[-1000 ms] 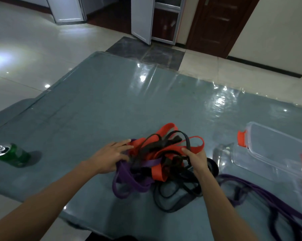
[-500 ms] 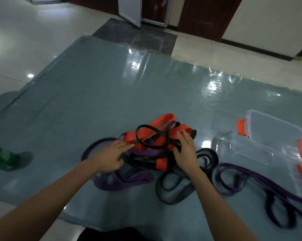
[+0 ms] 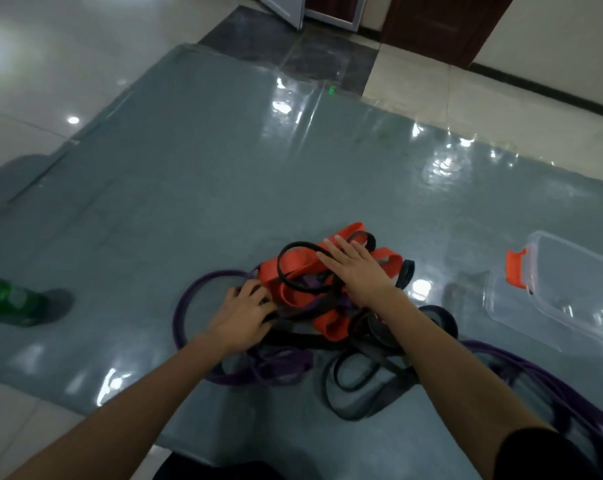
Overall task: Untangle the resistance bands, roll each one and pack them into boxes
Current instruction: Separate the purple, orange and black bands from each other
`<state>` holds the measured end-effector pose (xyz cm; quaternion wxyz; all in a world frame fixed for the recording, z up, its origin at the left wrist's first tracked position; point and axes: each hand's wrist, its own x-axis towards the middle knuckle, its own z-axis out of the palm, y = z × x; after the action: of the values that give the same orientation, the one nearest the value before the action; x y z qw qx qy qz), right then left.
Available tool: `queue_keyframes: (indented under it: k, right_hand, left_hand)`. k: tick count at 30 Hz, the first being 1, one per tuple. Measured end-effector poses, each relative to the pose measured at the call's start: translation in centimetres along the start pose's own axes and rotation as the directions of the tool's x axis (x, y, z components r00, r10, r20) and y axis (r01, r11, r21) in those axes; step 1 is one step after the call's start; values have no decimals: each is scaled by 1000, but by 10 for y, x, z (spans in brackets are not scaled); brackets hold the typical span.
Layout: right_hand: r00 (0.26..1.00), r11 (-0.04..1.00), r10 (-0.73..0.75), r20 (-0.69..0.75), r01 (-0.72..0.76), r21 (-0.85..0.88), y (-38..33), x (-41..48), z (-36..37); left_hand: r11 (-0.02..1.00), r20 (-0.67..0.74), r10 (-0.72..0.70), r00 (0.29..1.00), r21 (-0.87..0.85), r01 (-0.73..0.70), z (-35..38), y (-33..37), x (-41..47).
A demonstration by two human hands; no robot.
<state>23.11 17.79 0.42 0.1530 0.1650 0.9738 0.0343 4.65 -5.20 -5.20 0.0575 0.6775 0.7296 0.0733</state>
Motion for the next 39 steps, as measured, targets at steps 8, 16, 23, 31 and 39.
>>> queue_keyframes:
  k: [8,16,23,31,39]
  right_hand:
    - [984,998,-61,165,64,-10,-2,52,-21]
    - [993,995,-43,109,52,-86,1,65,-31]
    - [989,941,132,-67,-104,322,26,27,-60]
    - [865,651,389,-317,-15,759,40,-7,-196]
    - [661,464,635,-399,86,881,43,-45,-210]
  left_hand:
    - [994,-63,94,994,-43,-96,-1,-7,-14]
    - [988,-41,-23,999,-155,17,0,-14,-19]
    - [970,4,-69,998,-233,68,-33,-25,0]
    - [924,-280,-145,949,-381,29,-154,-33,56]
    - [911,-386,-134,913,-410,-40,-217,-22,62]
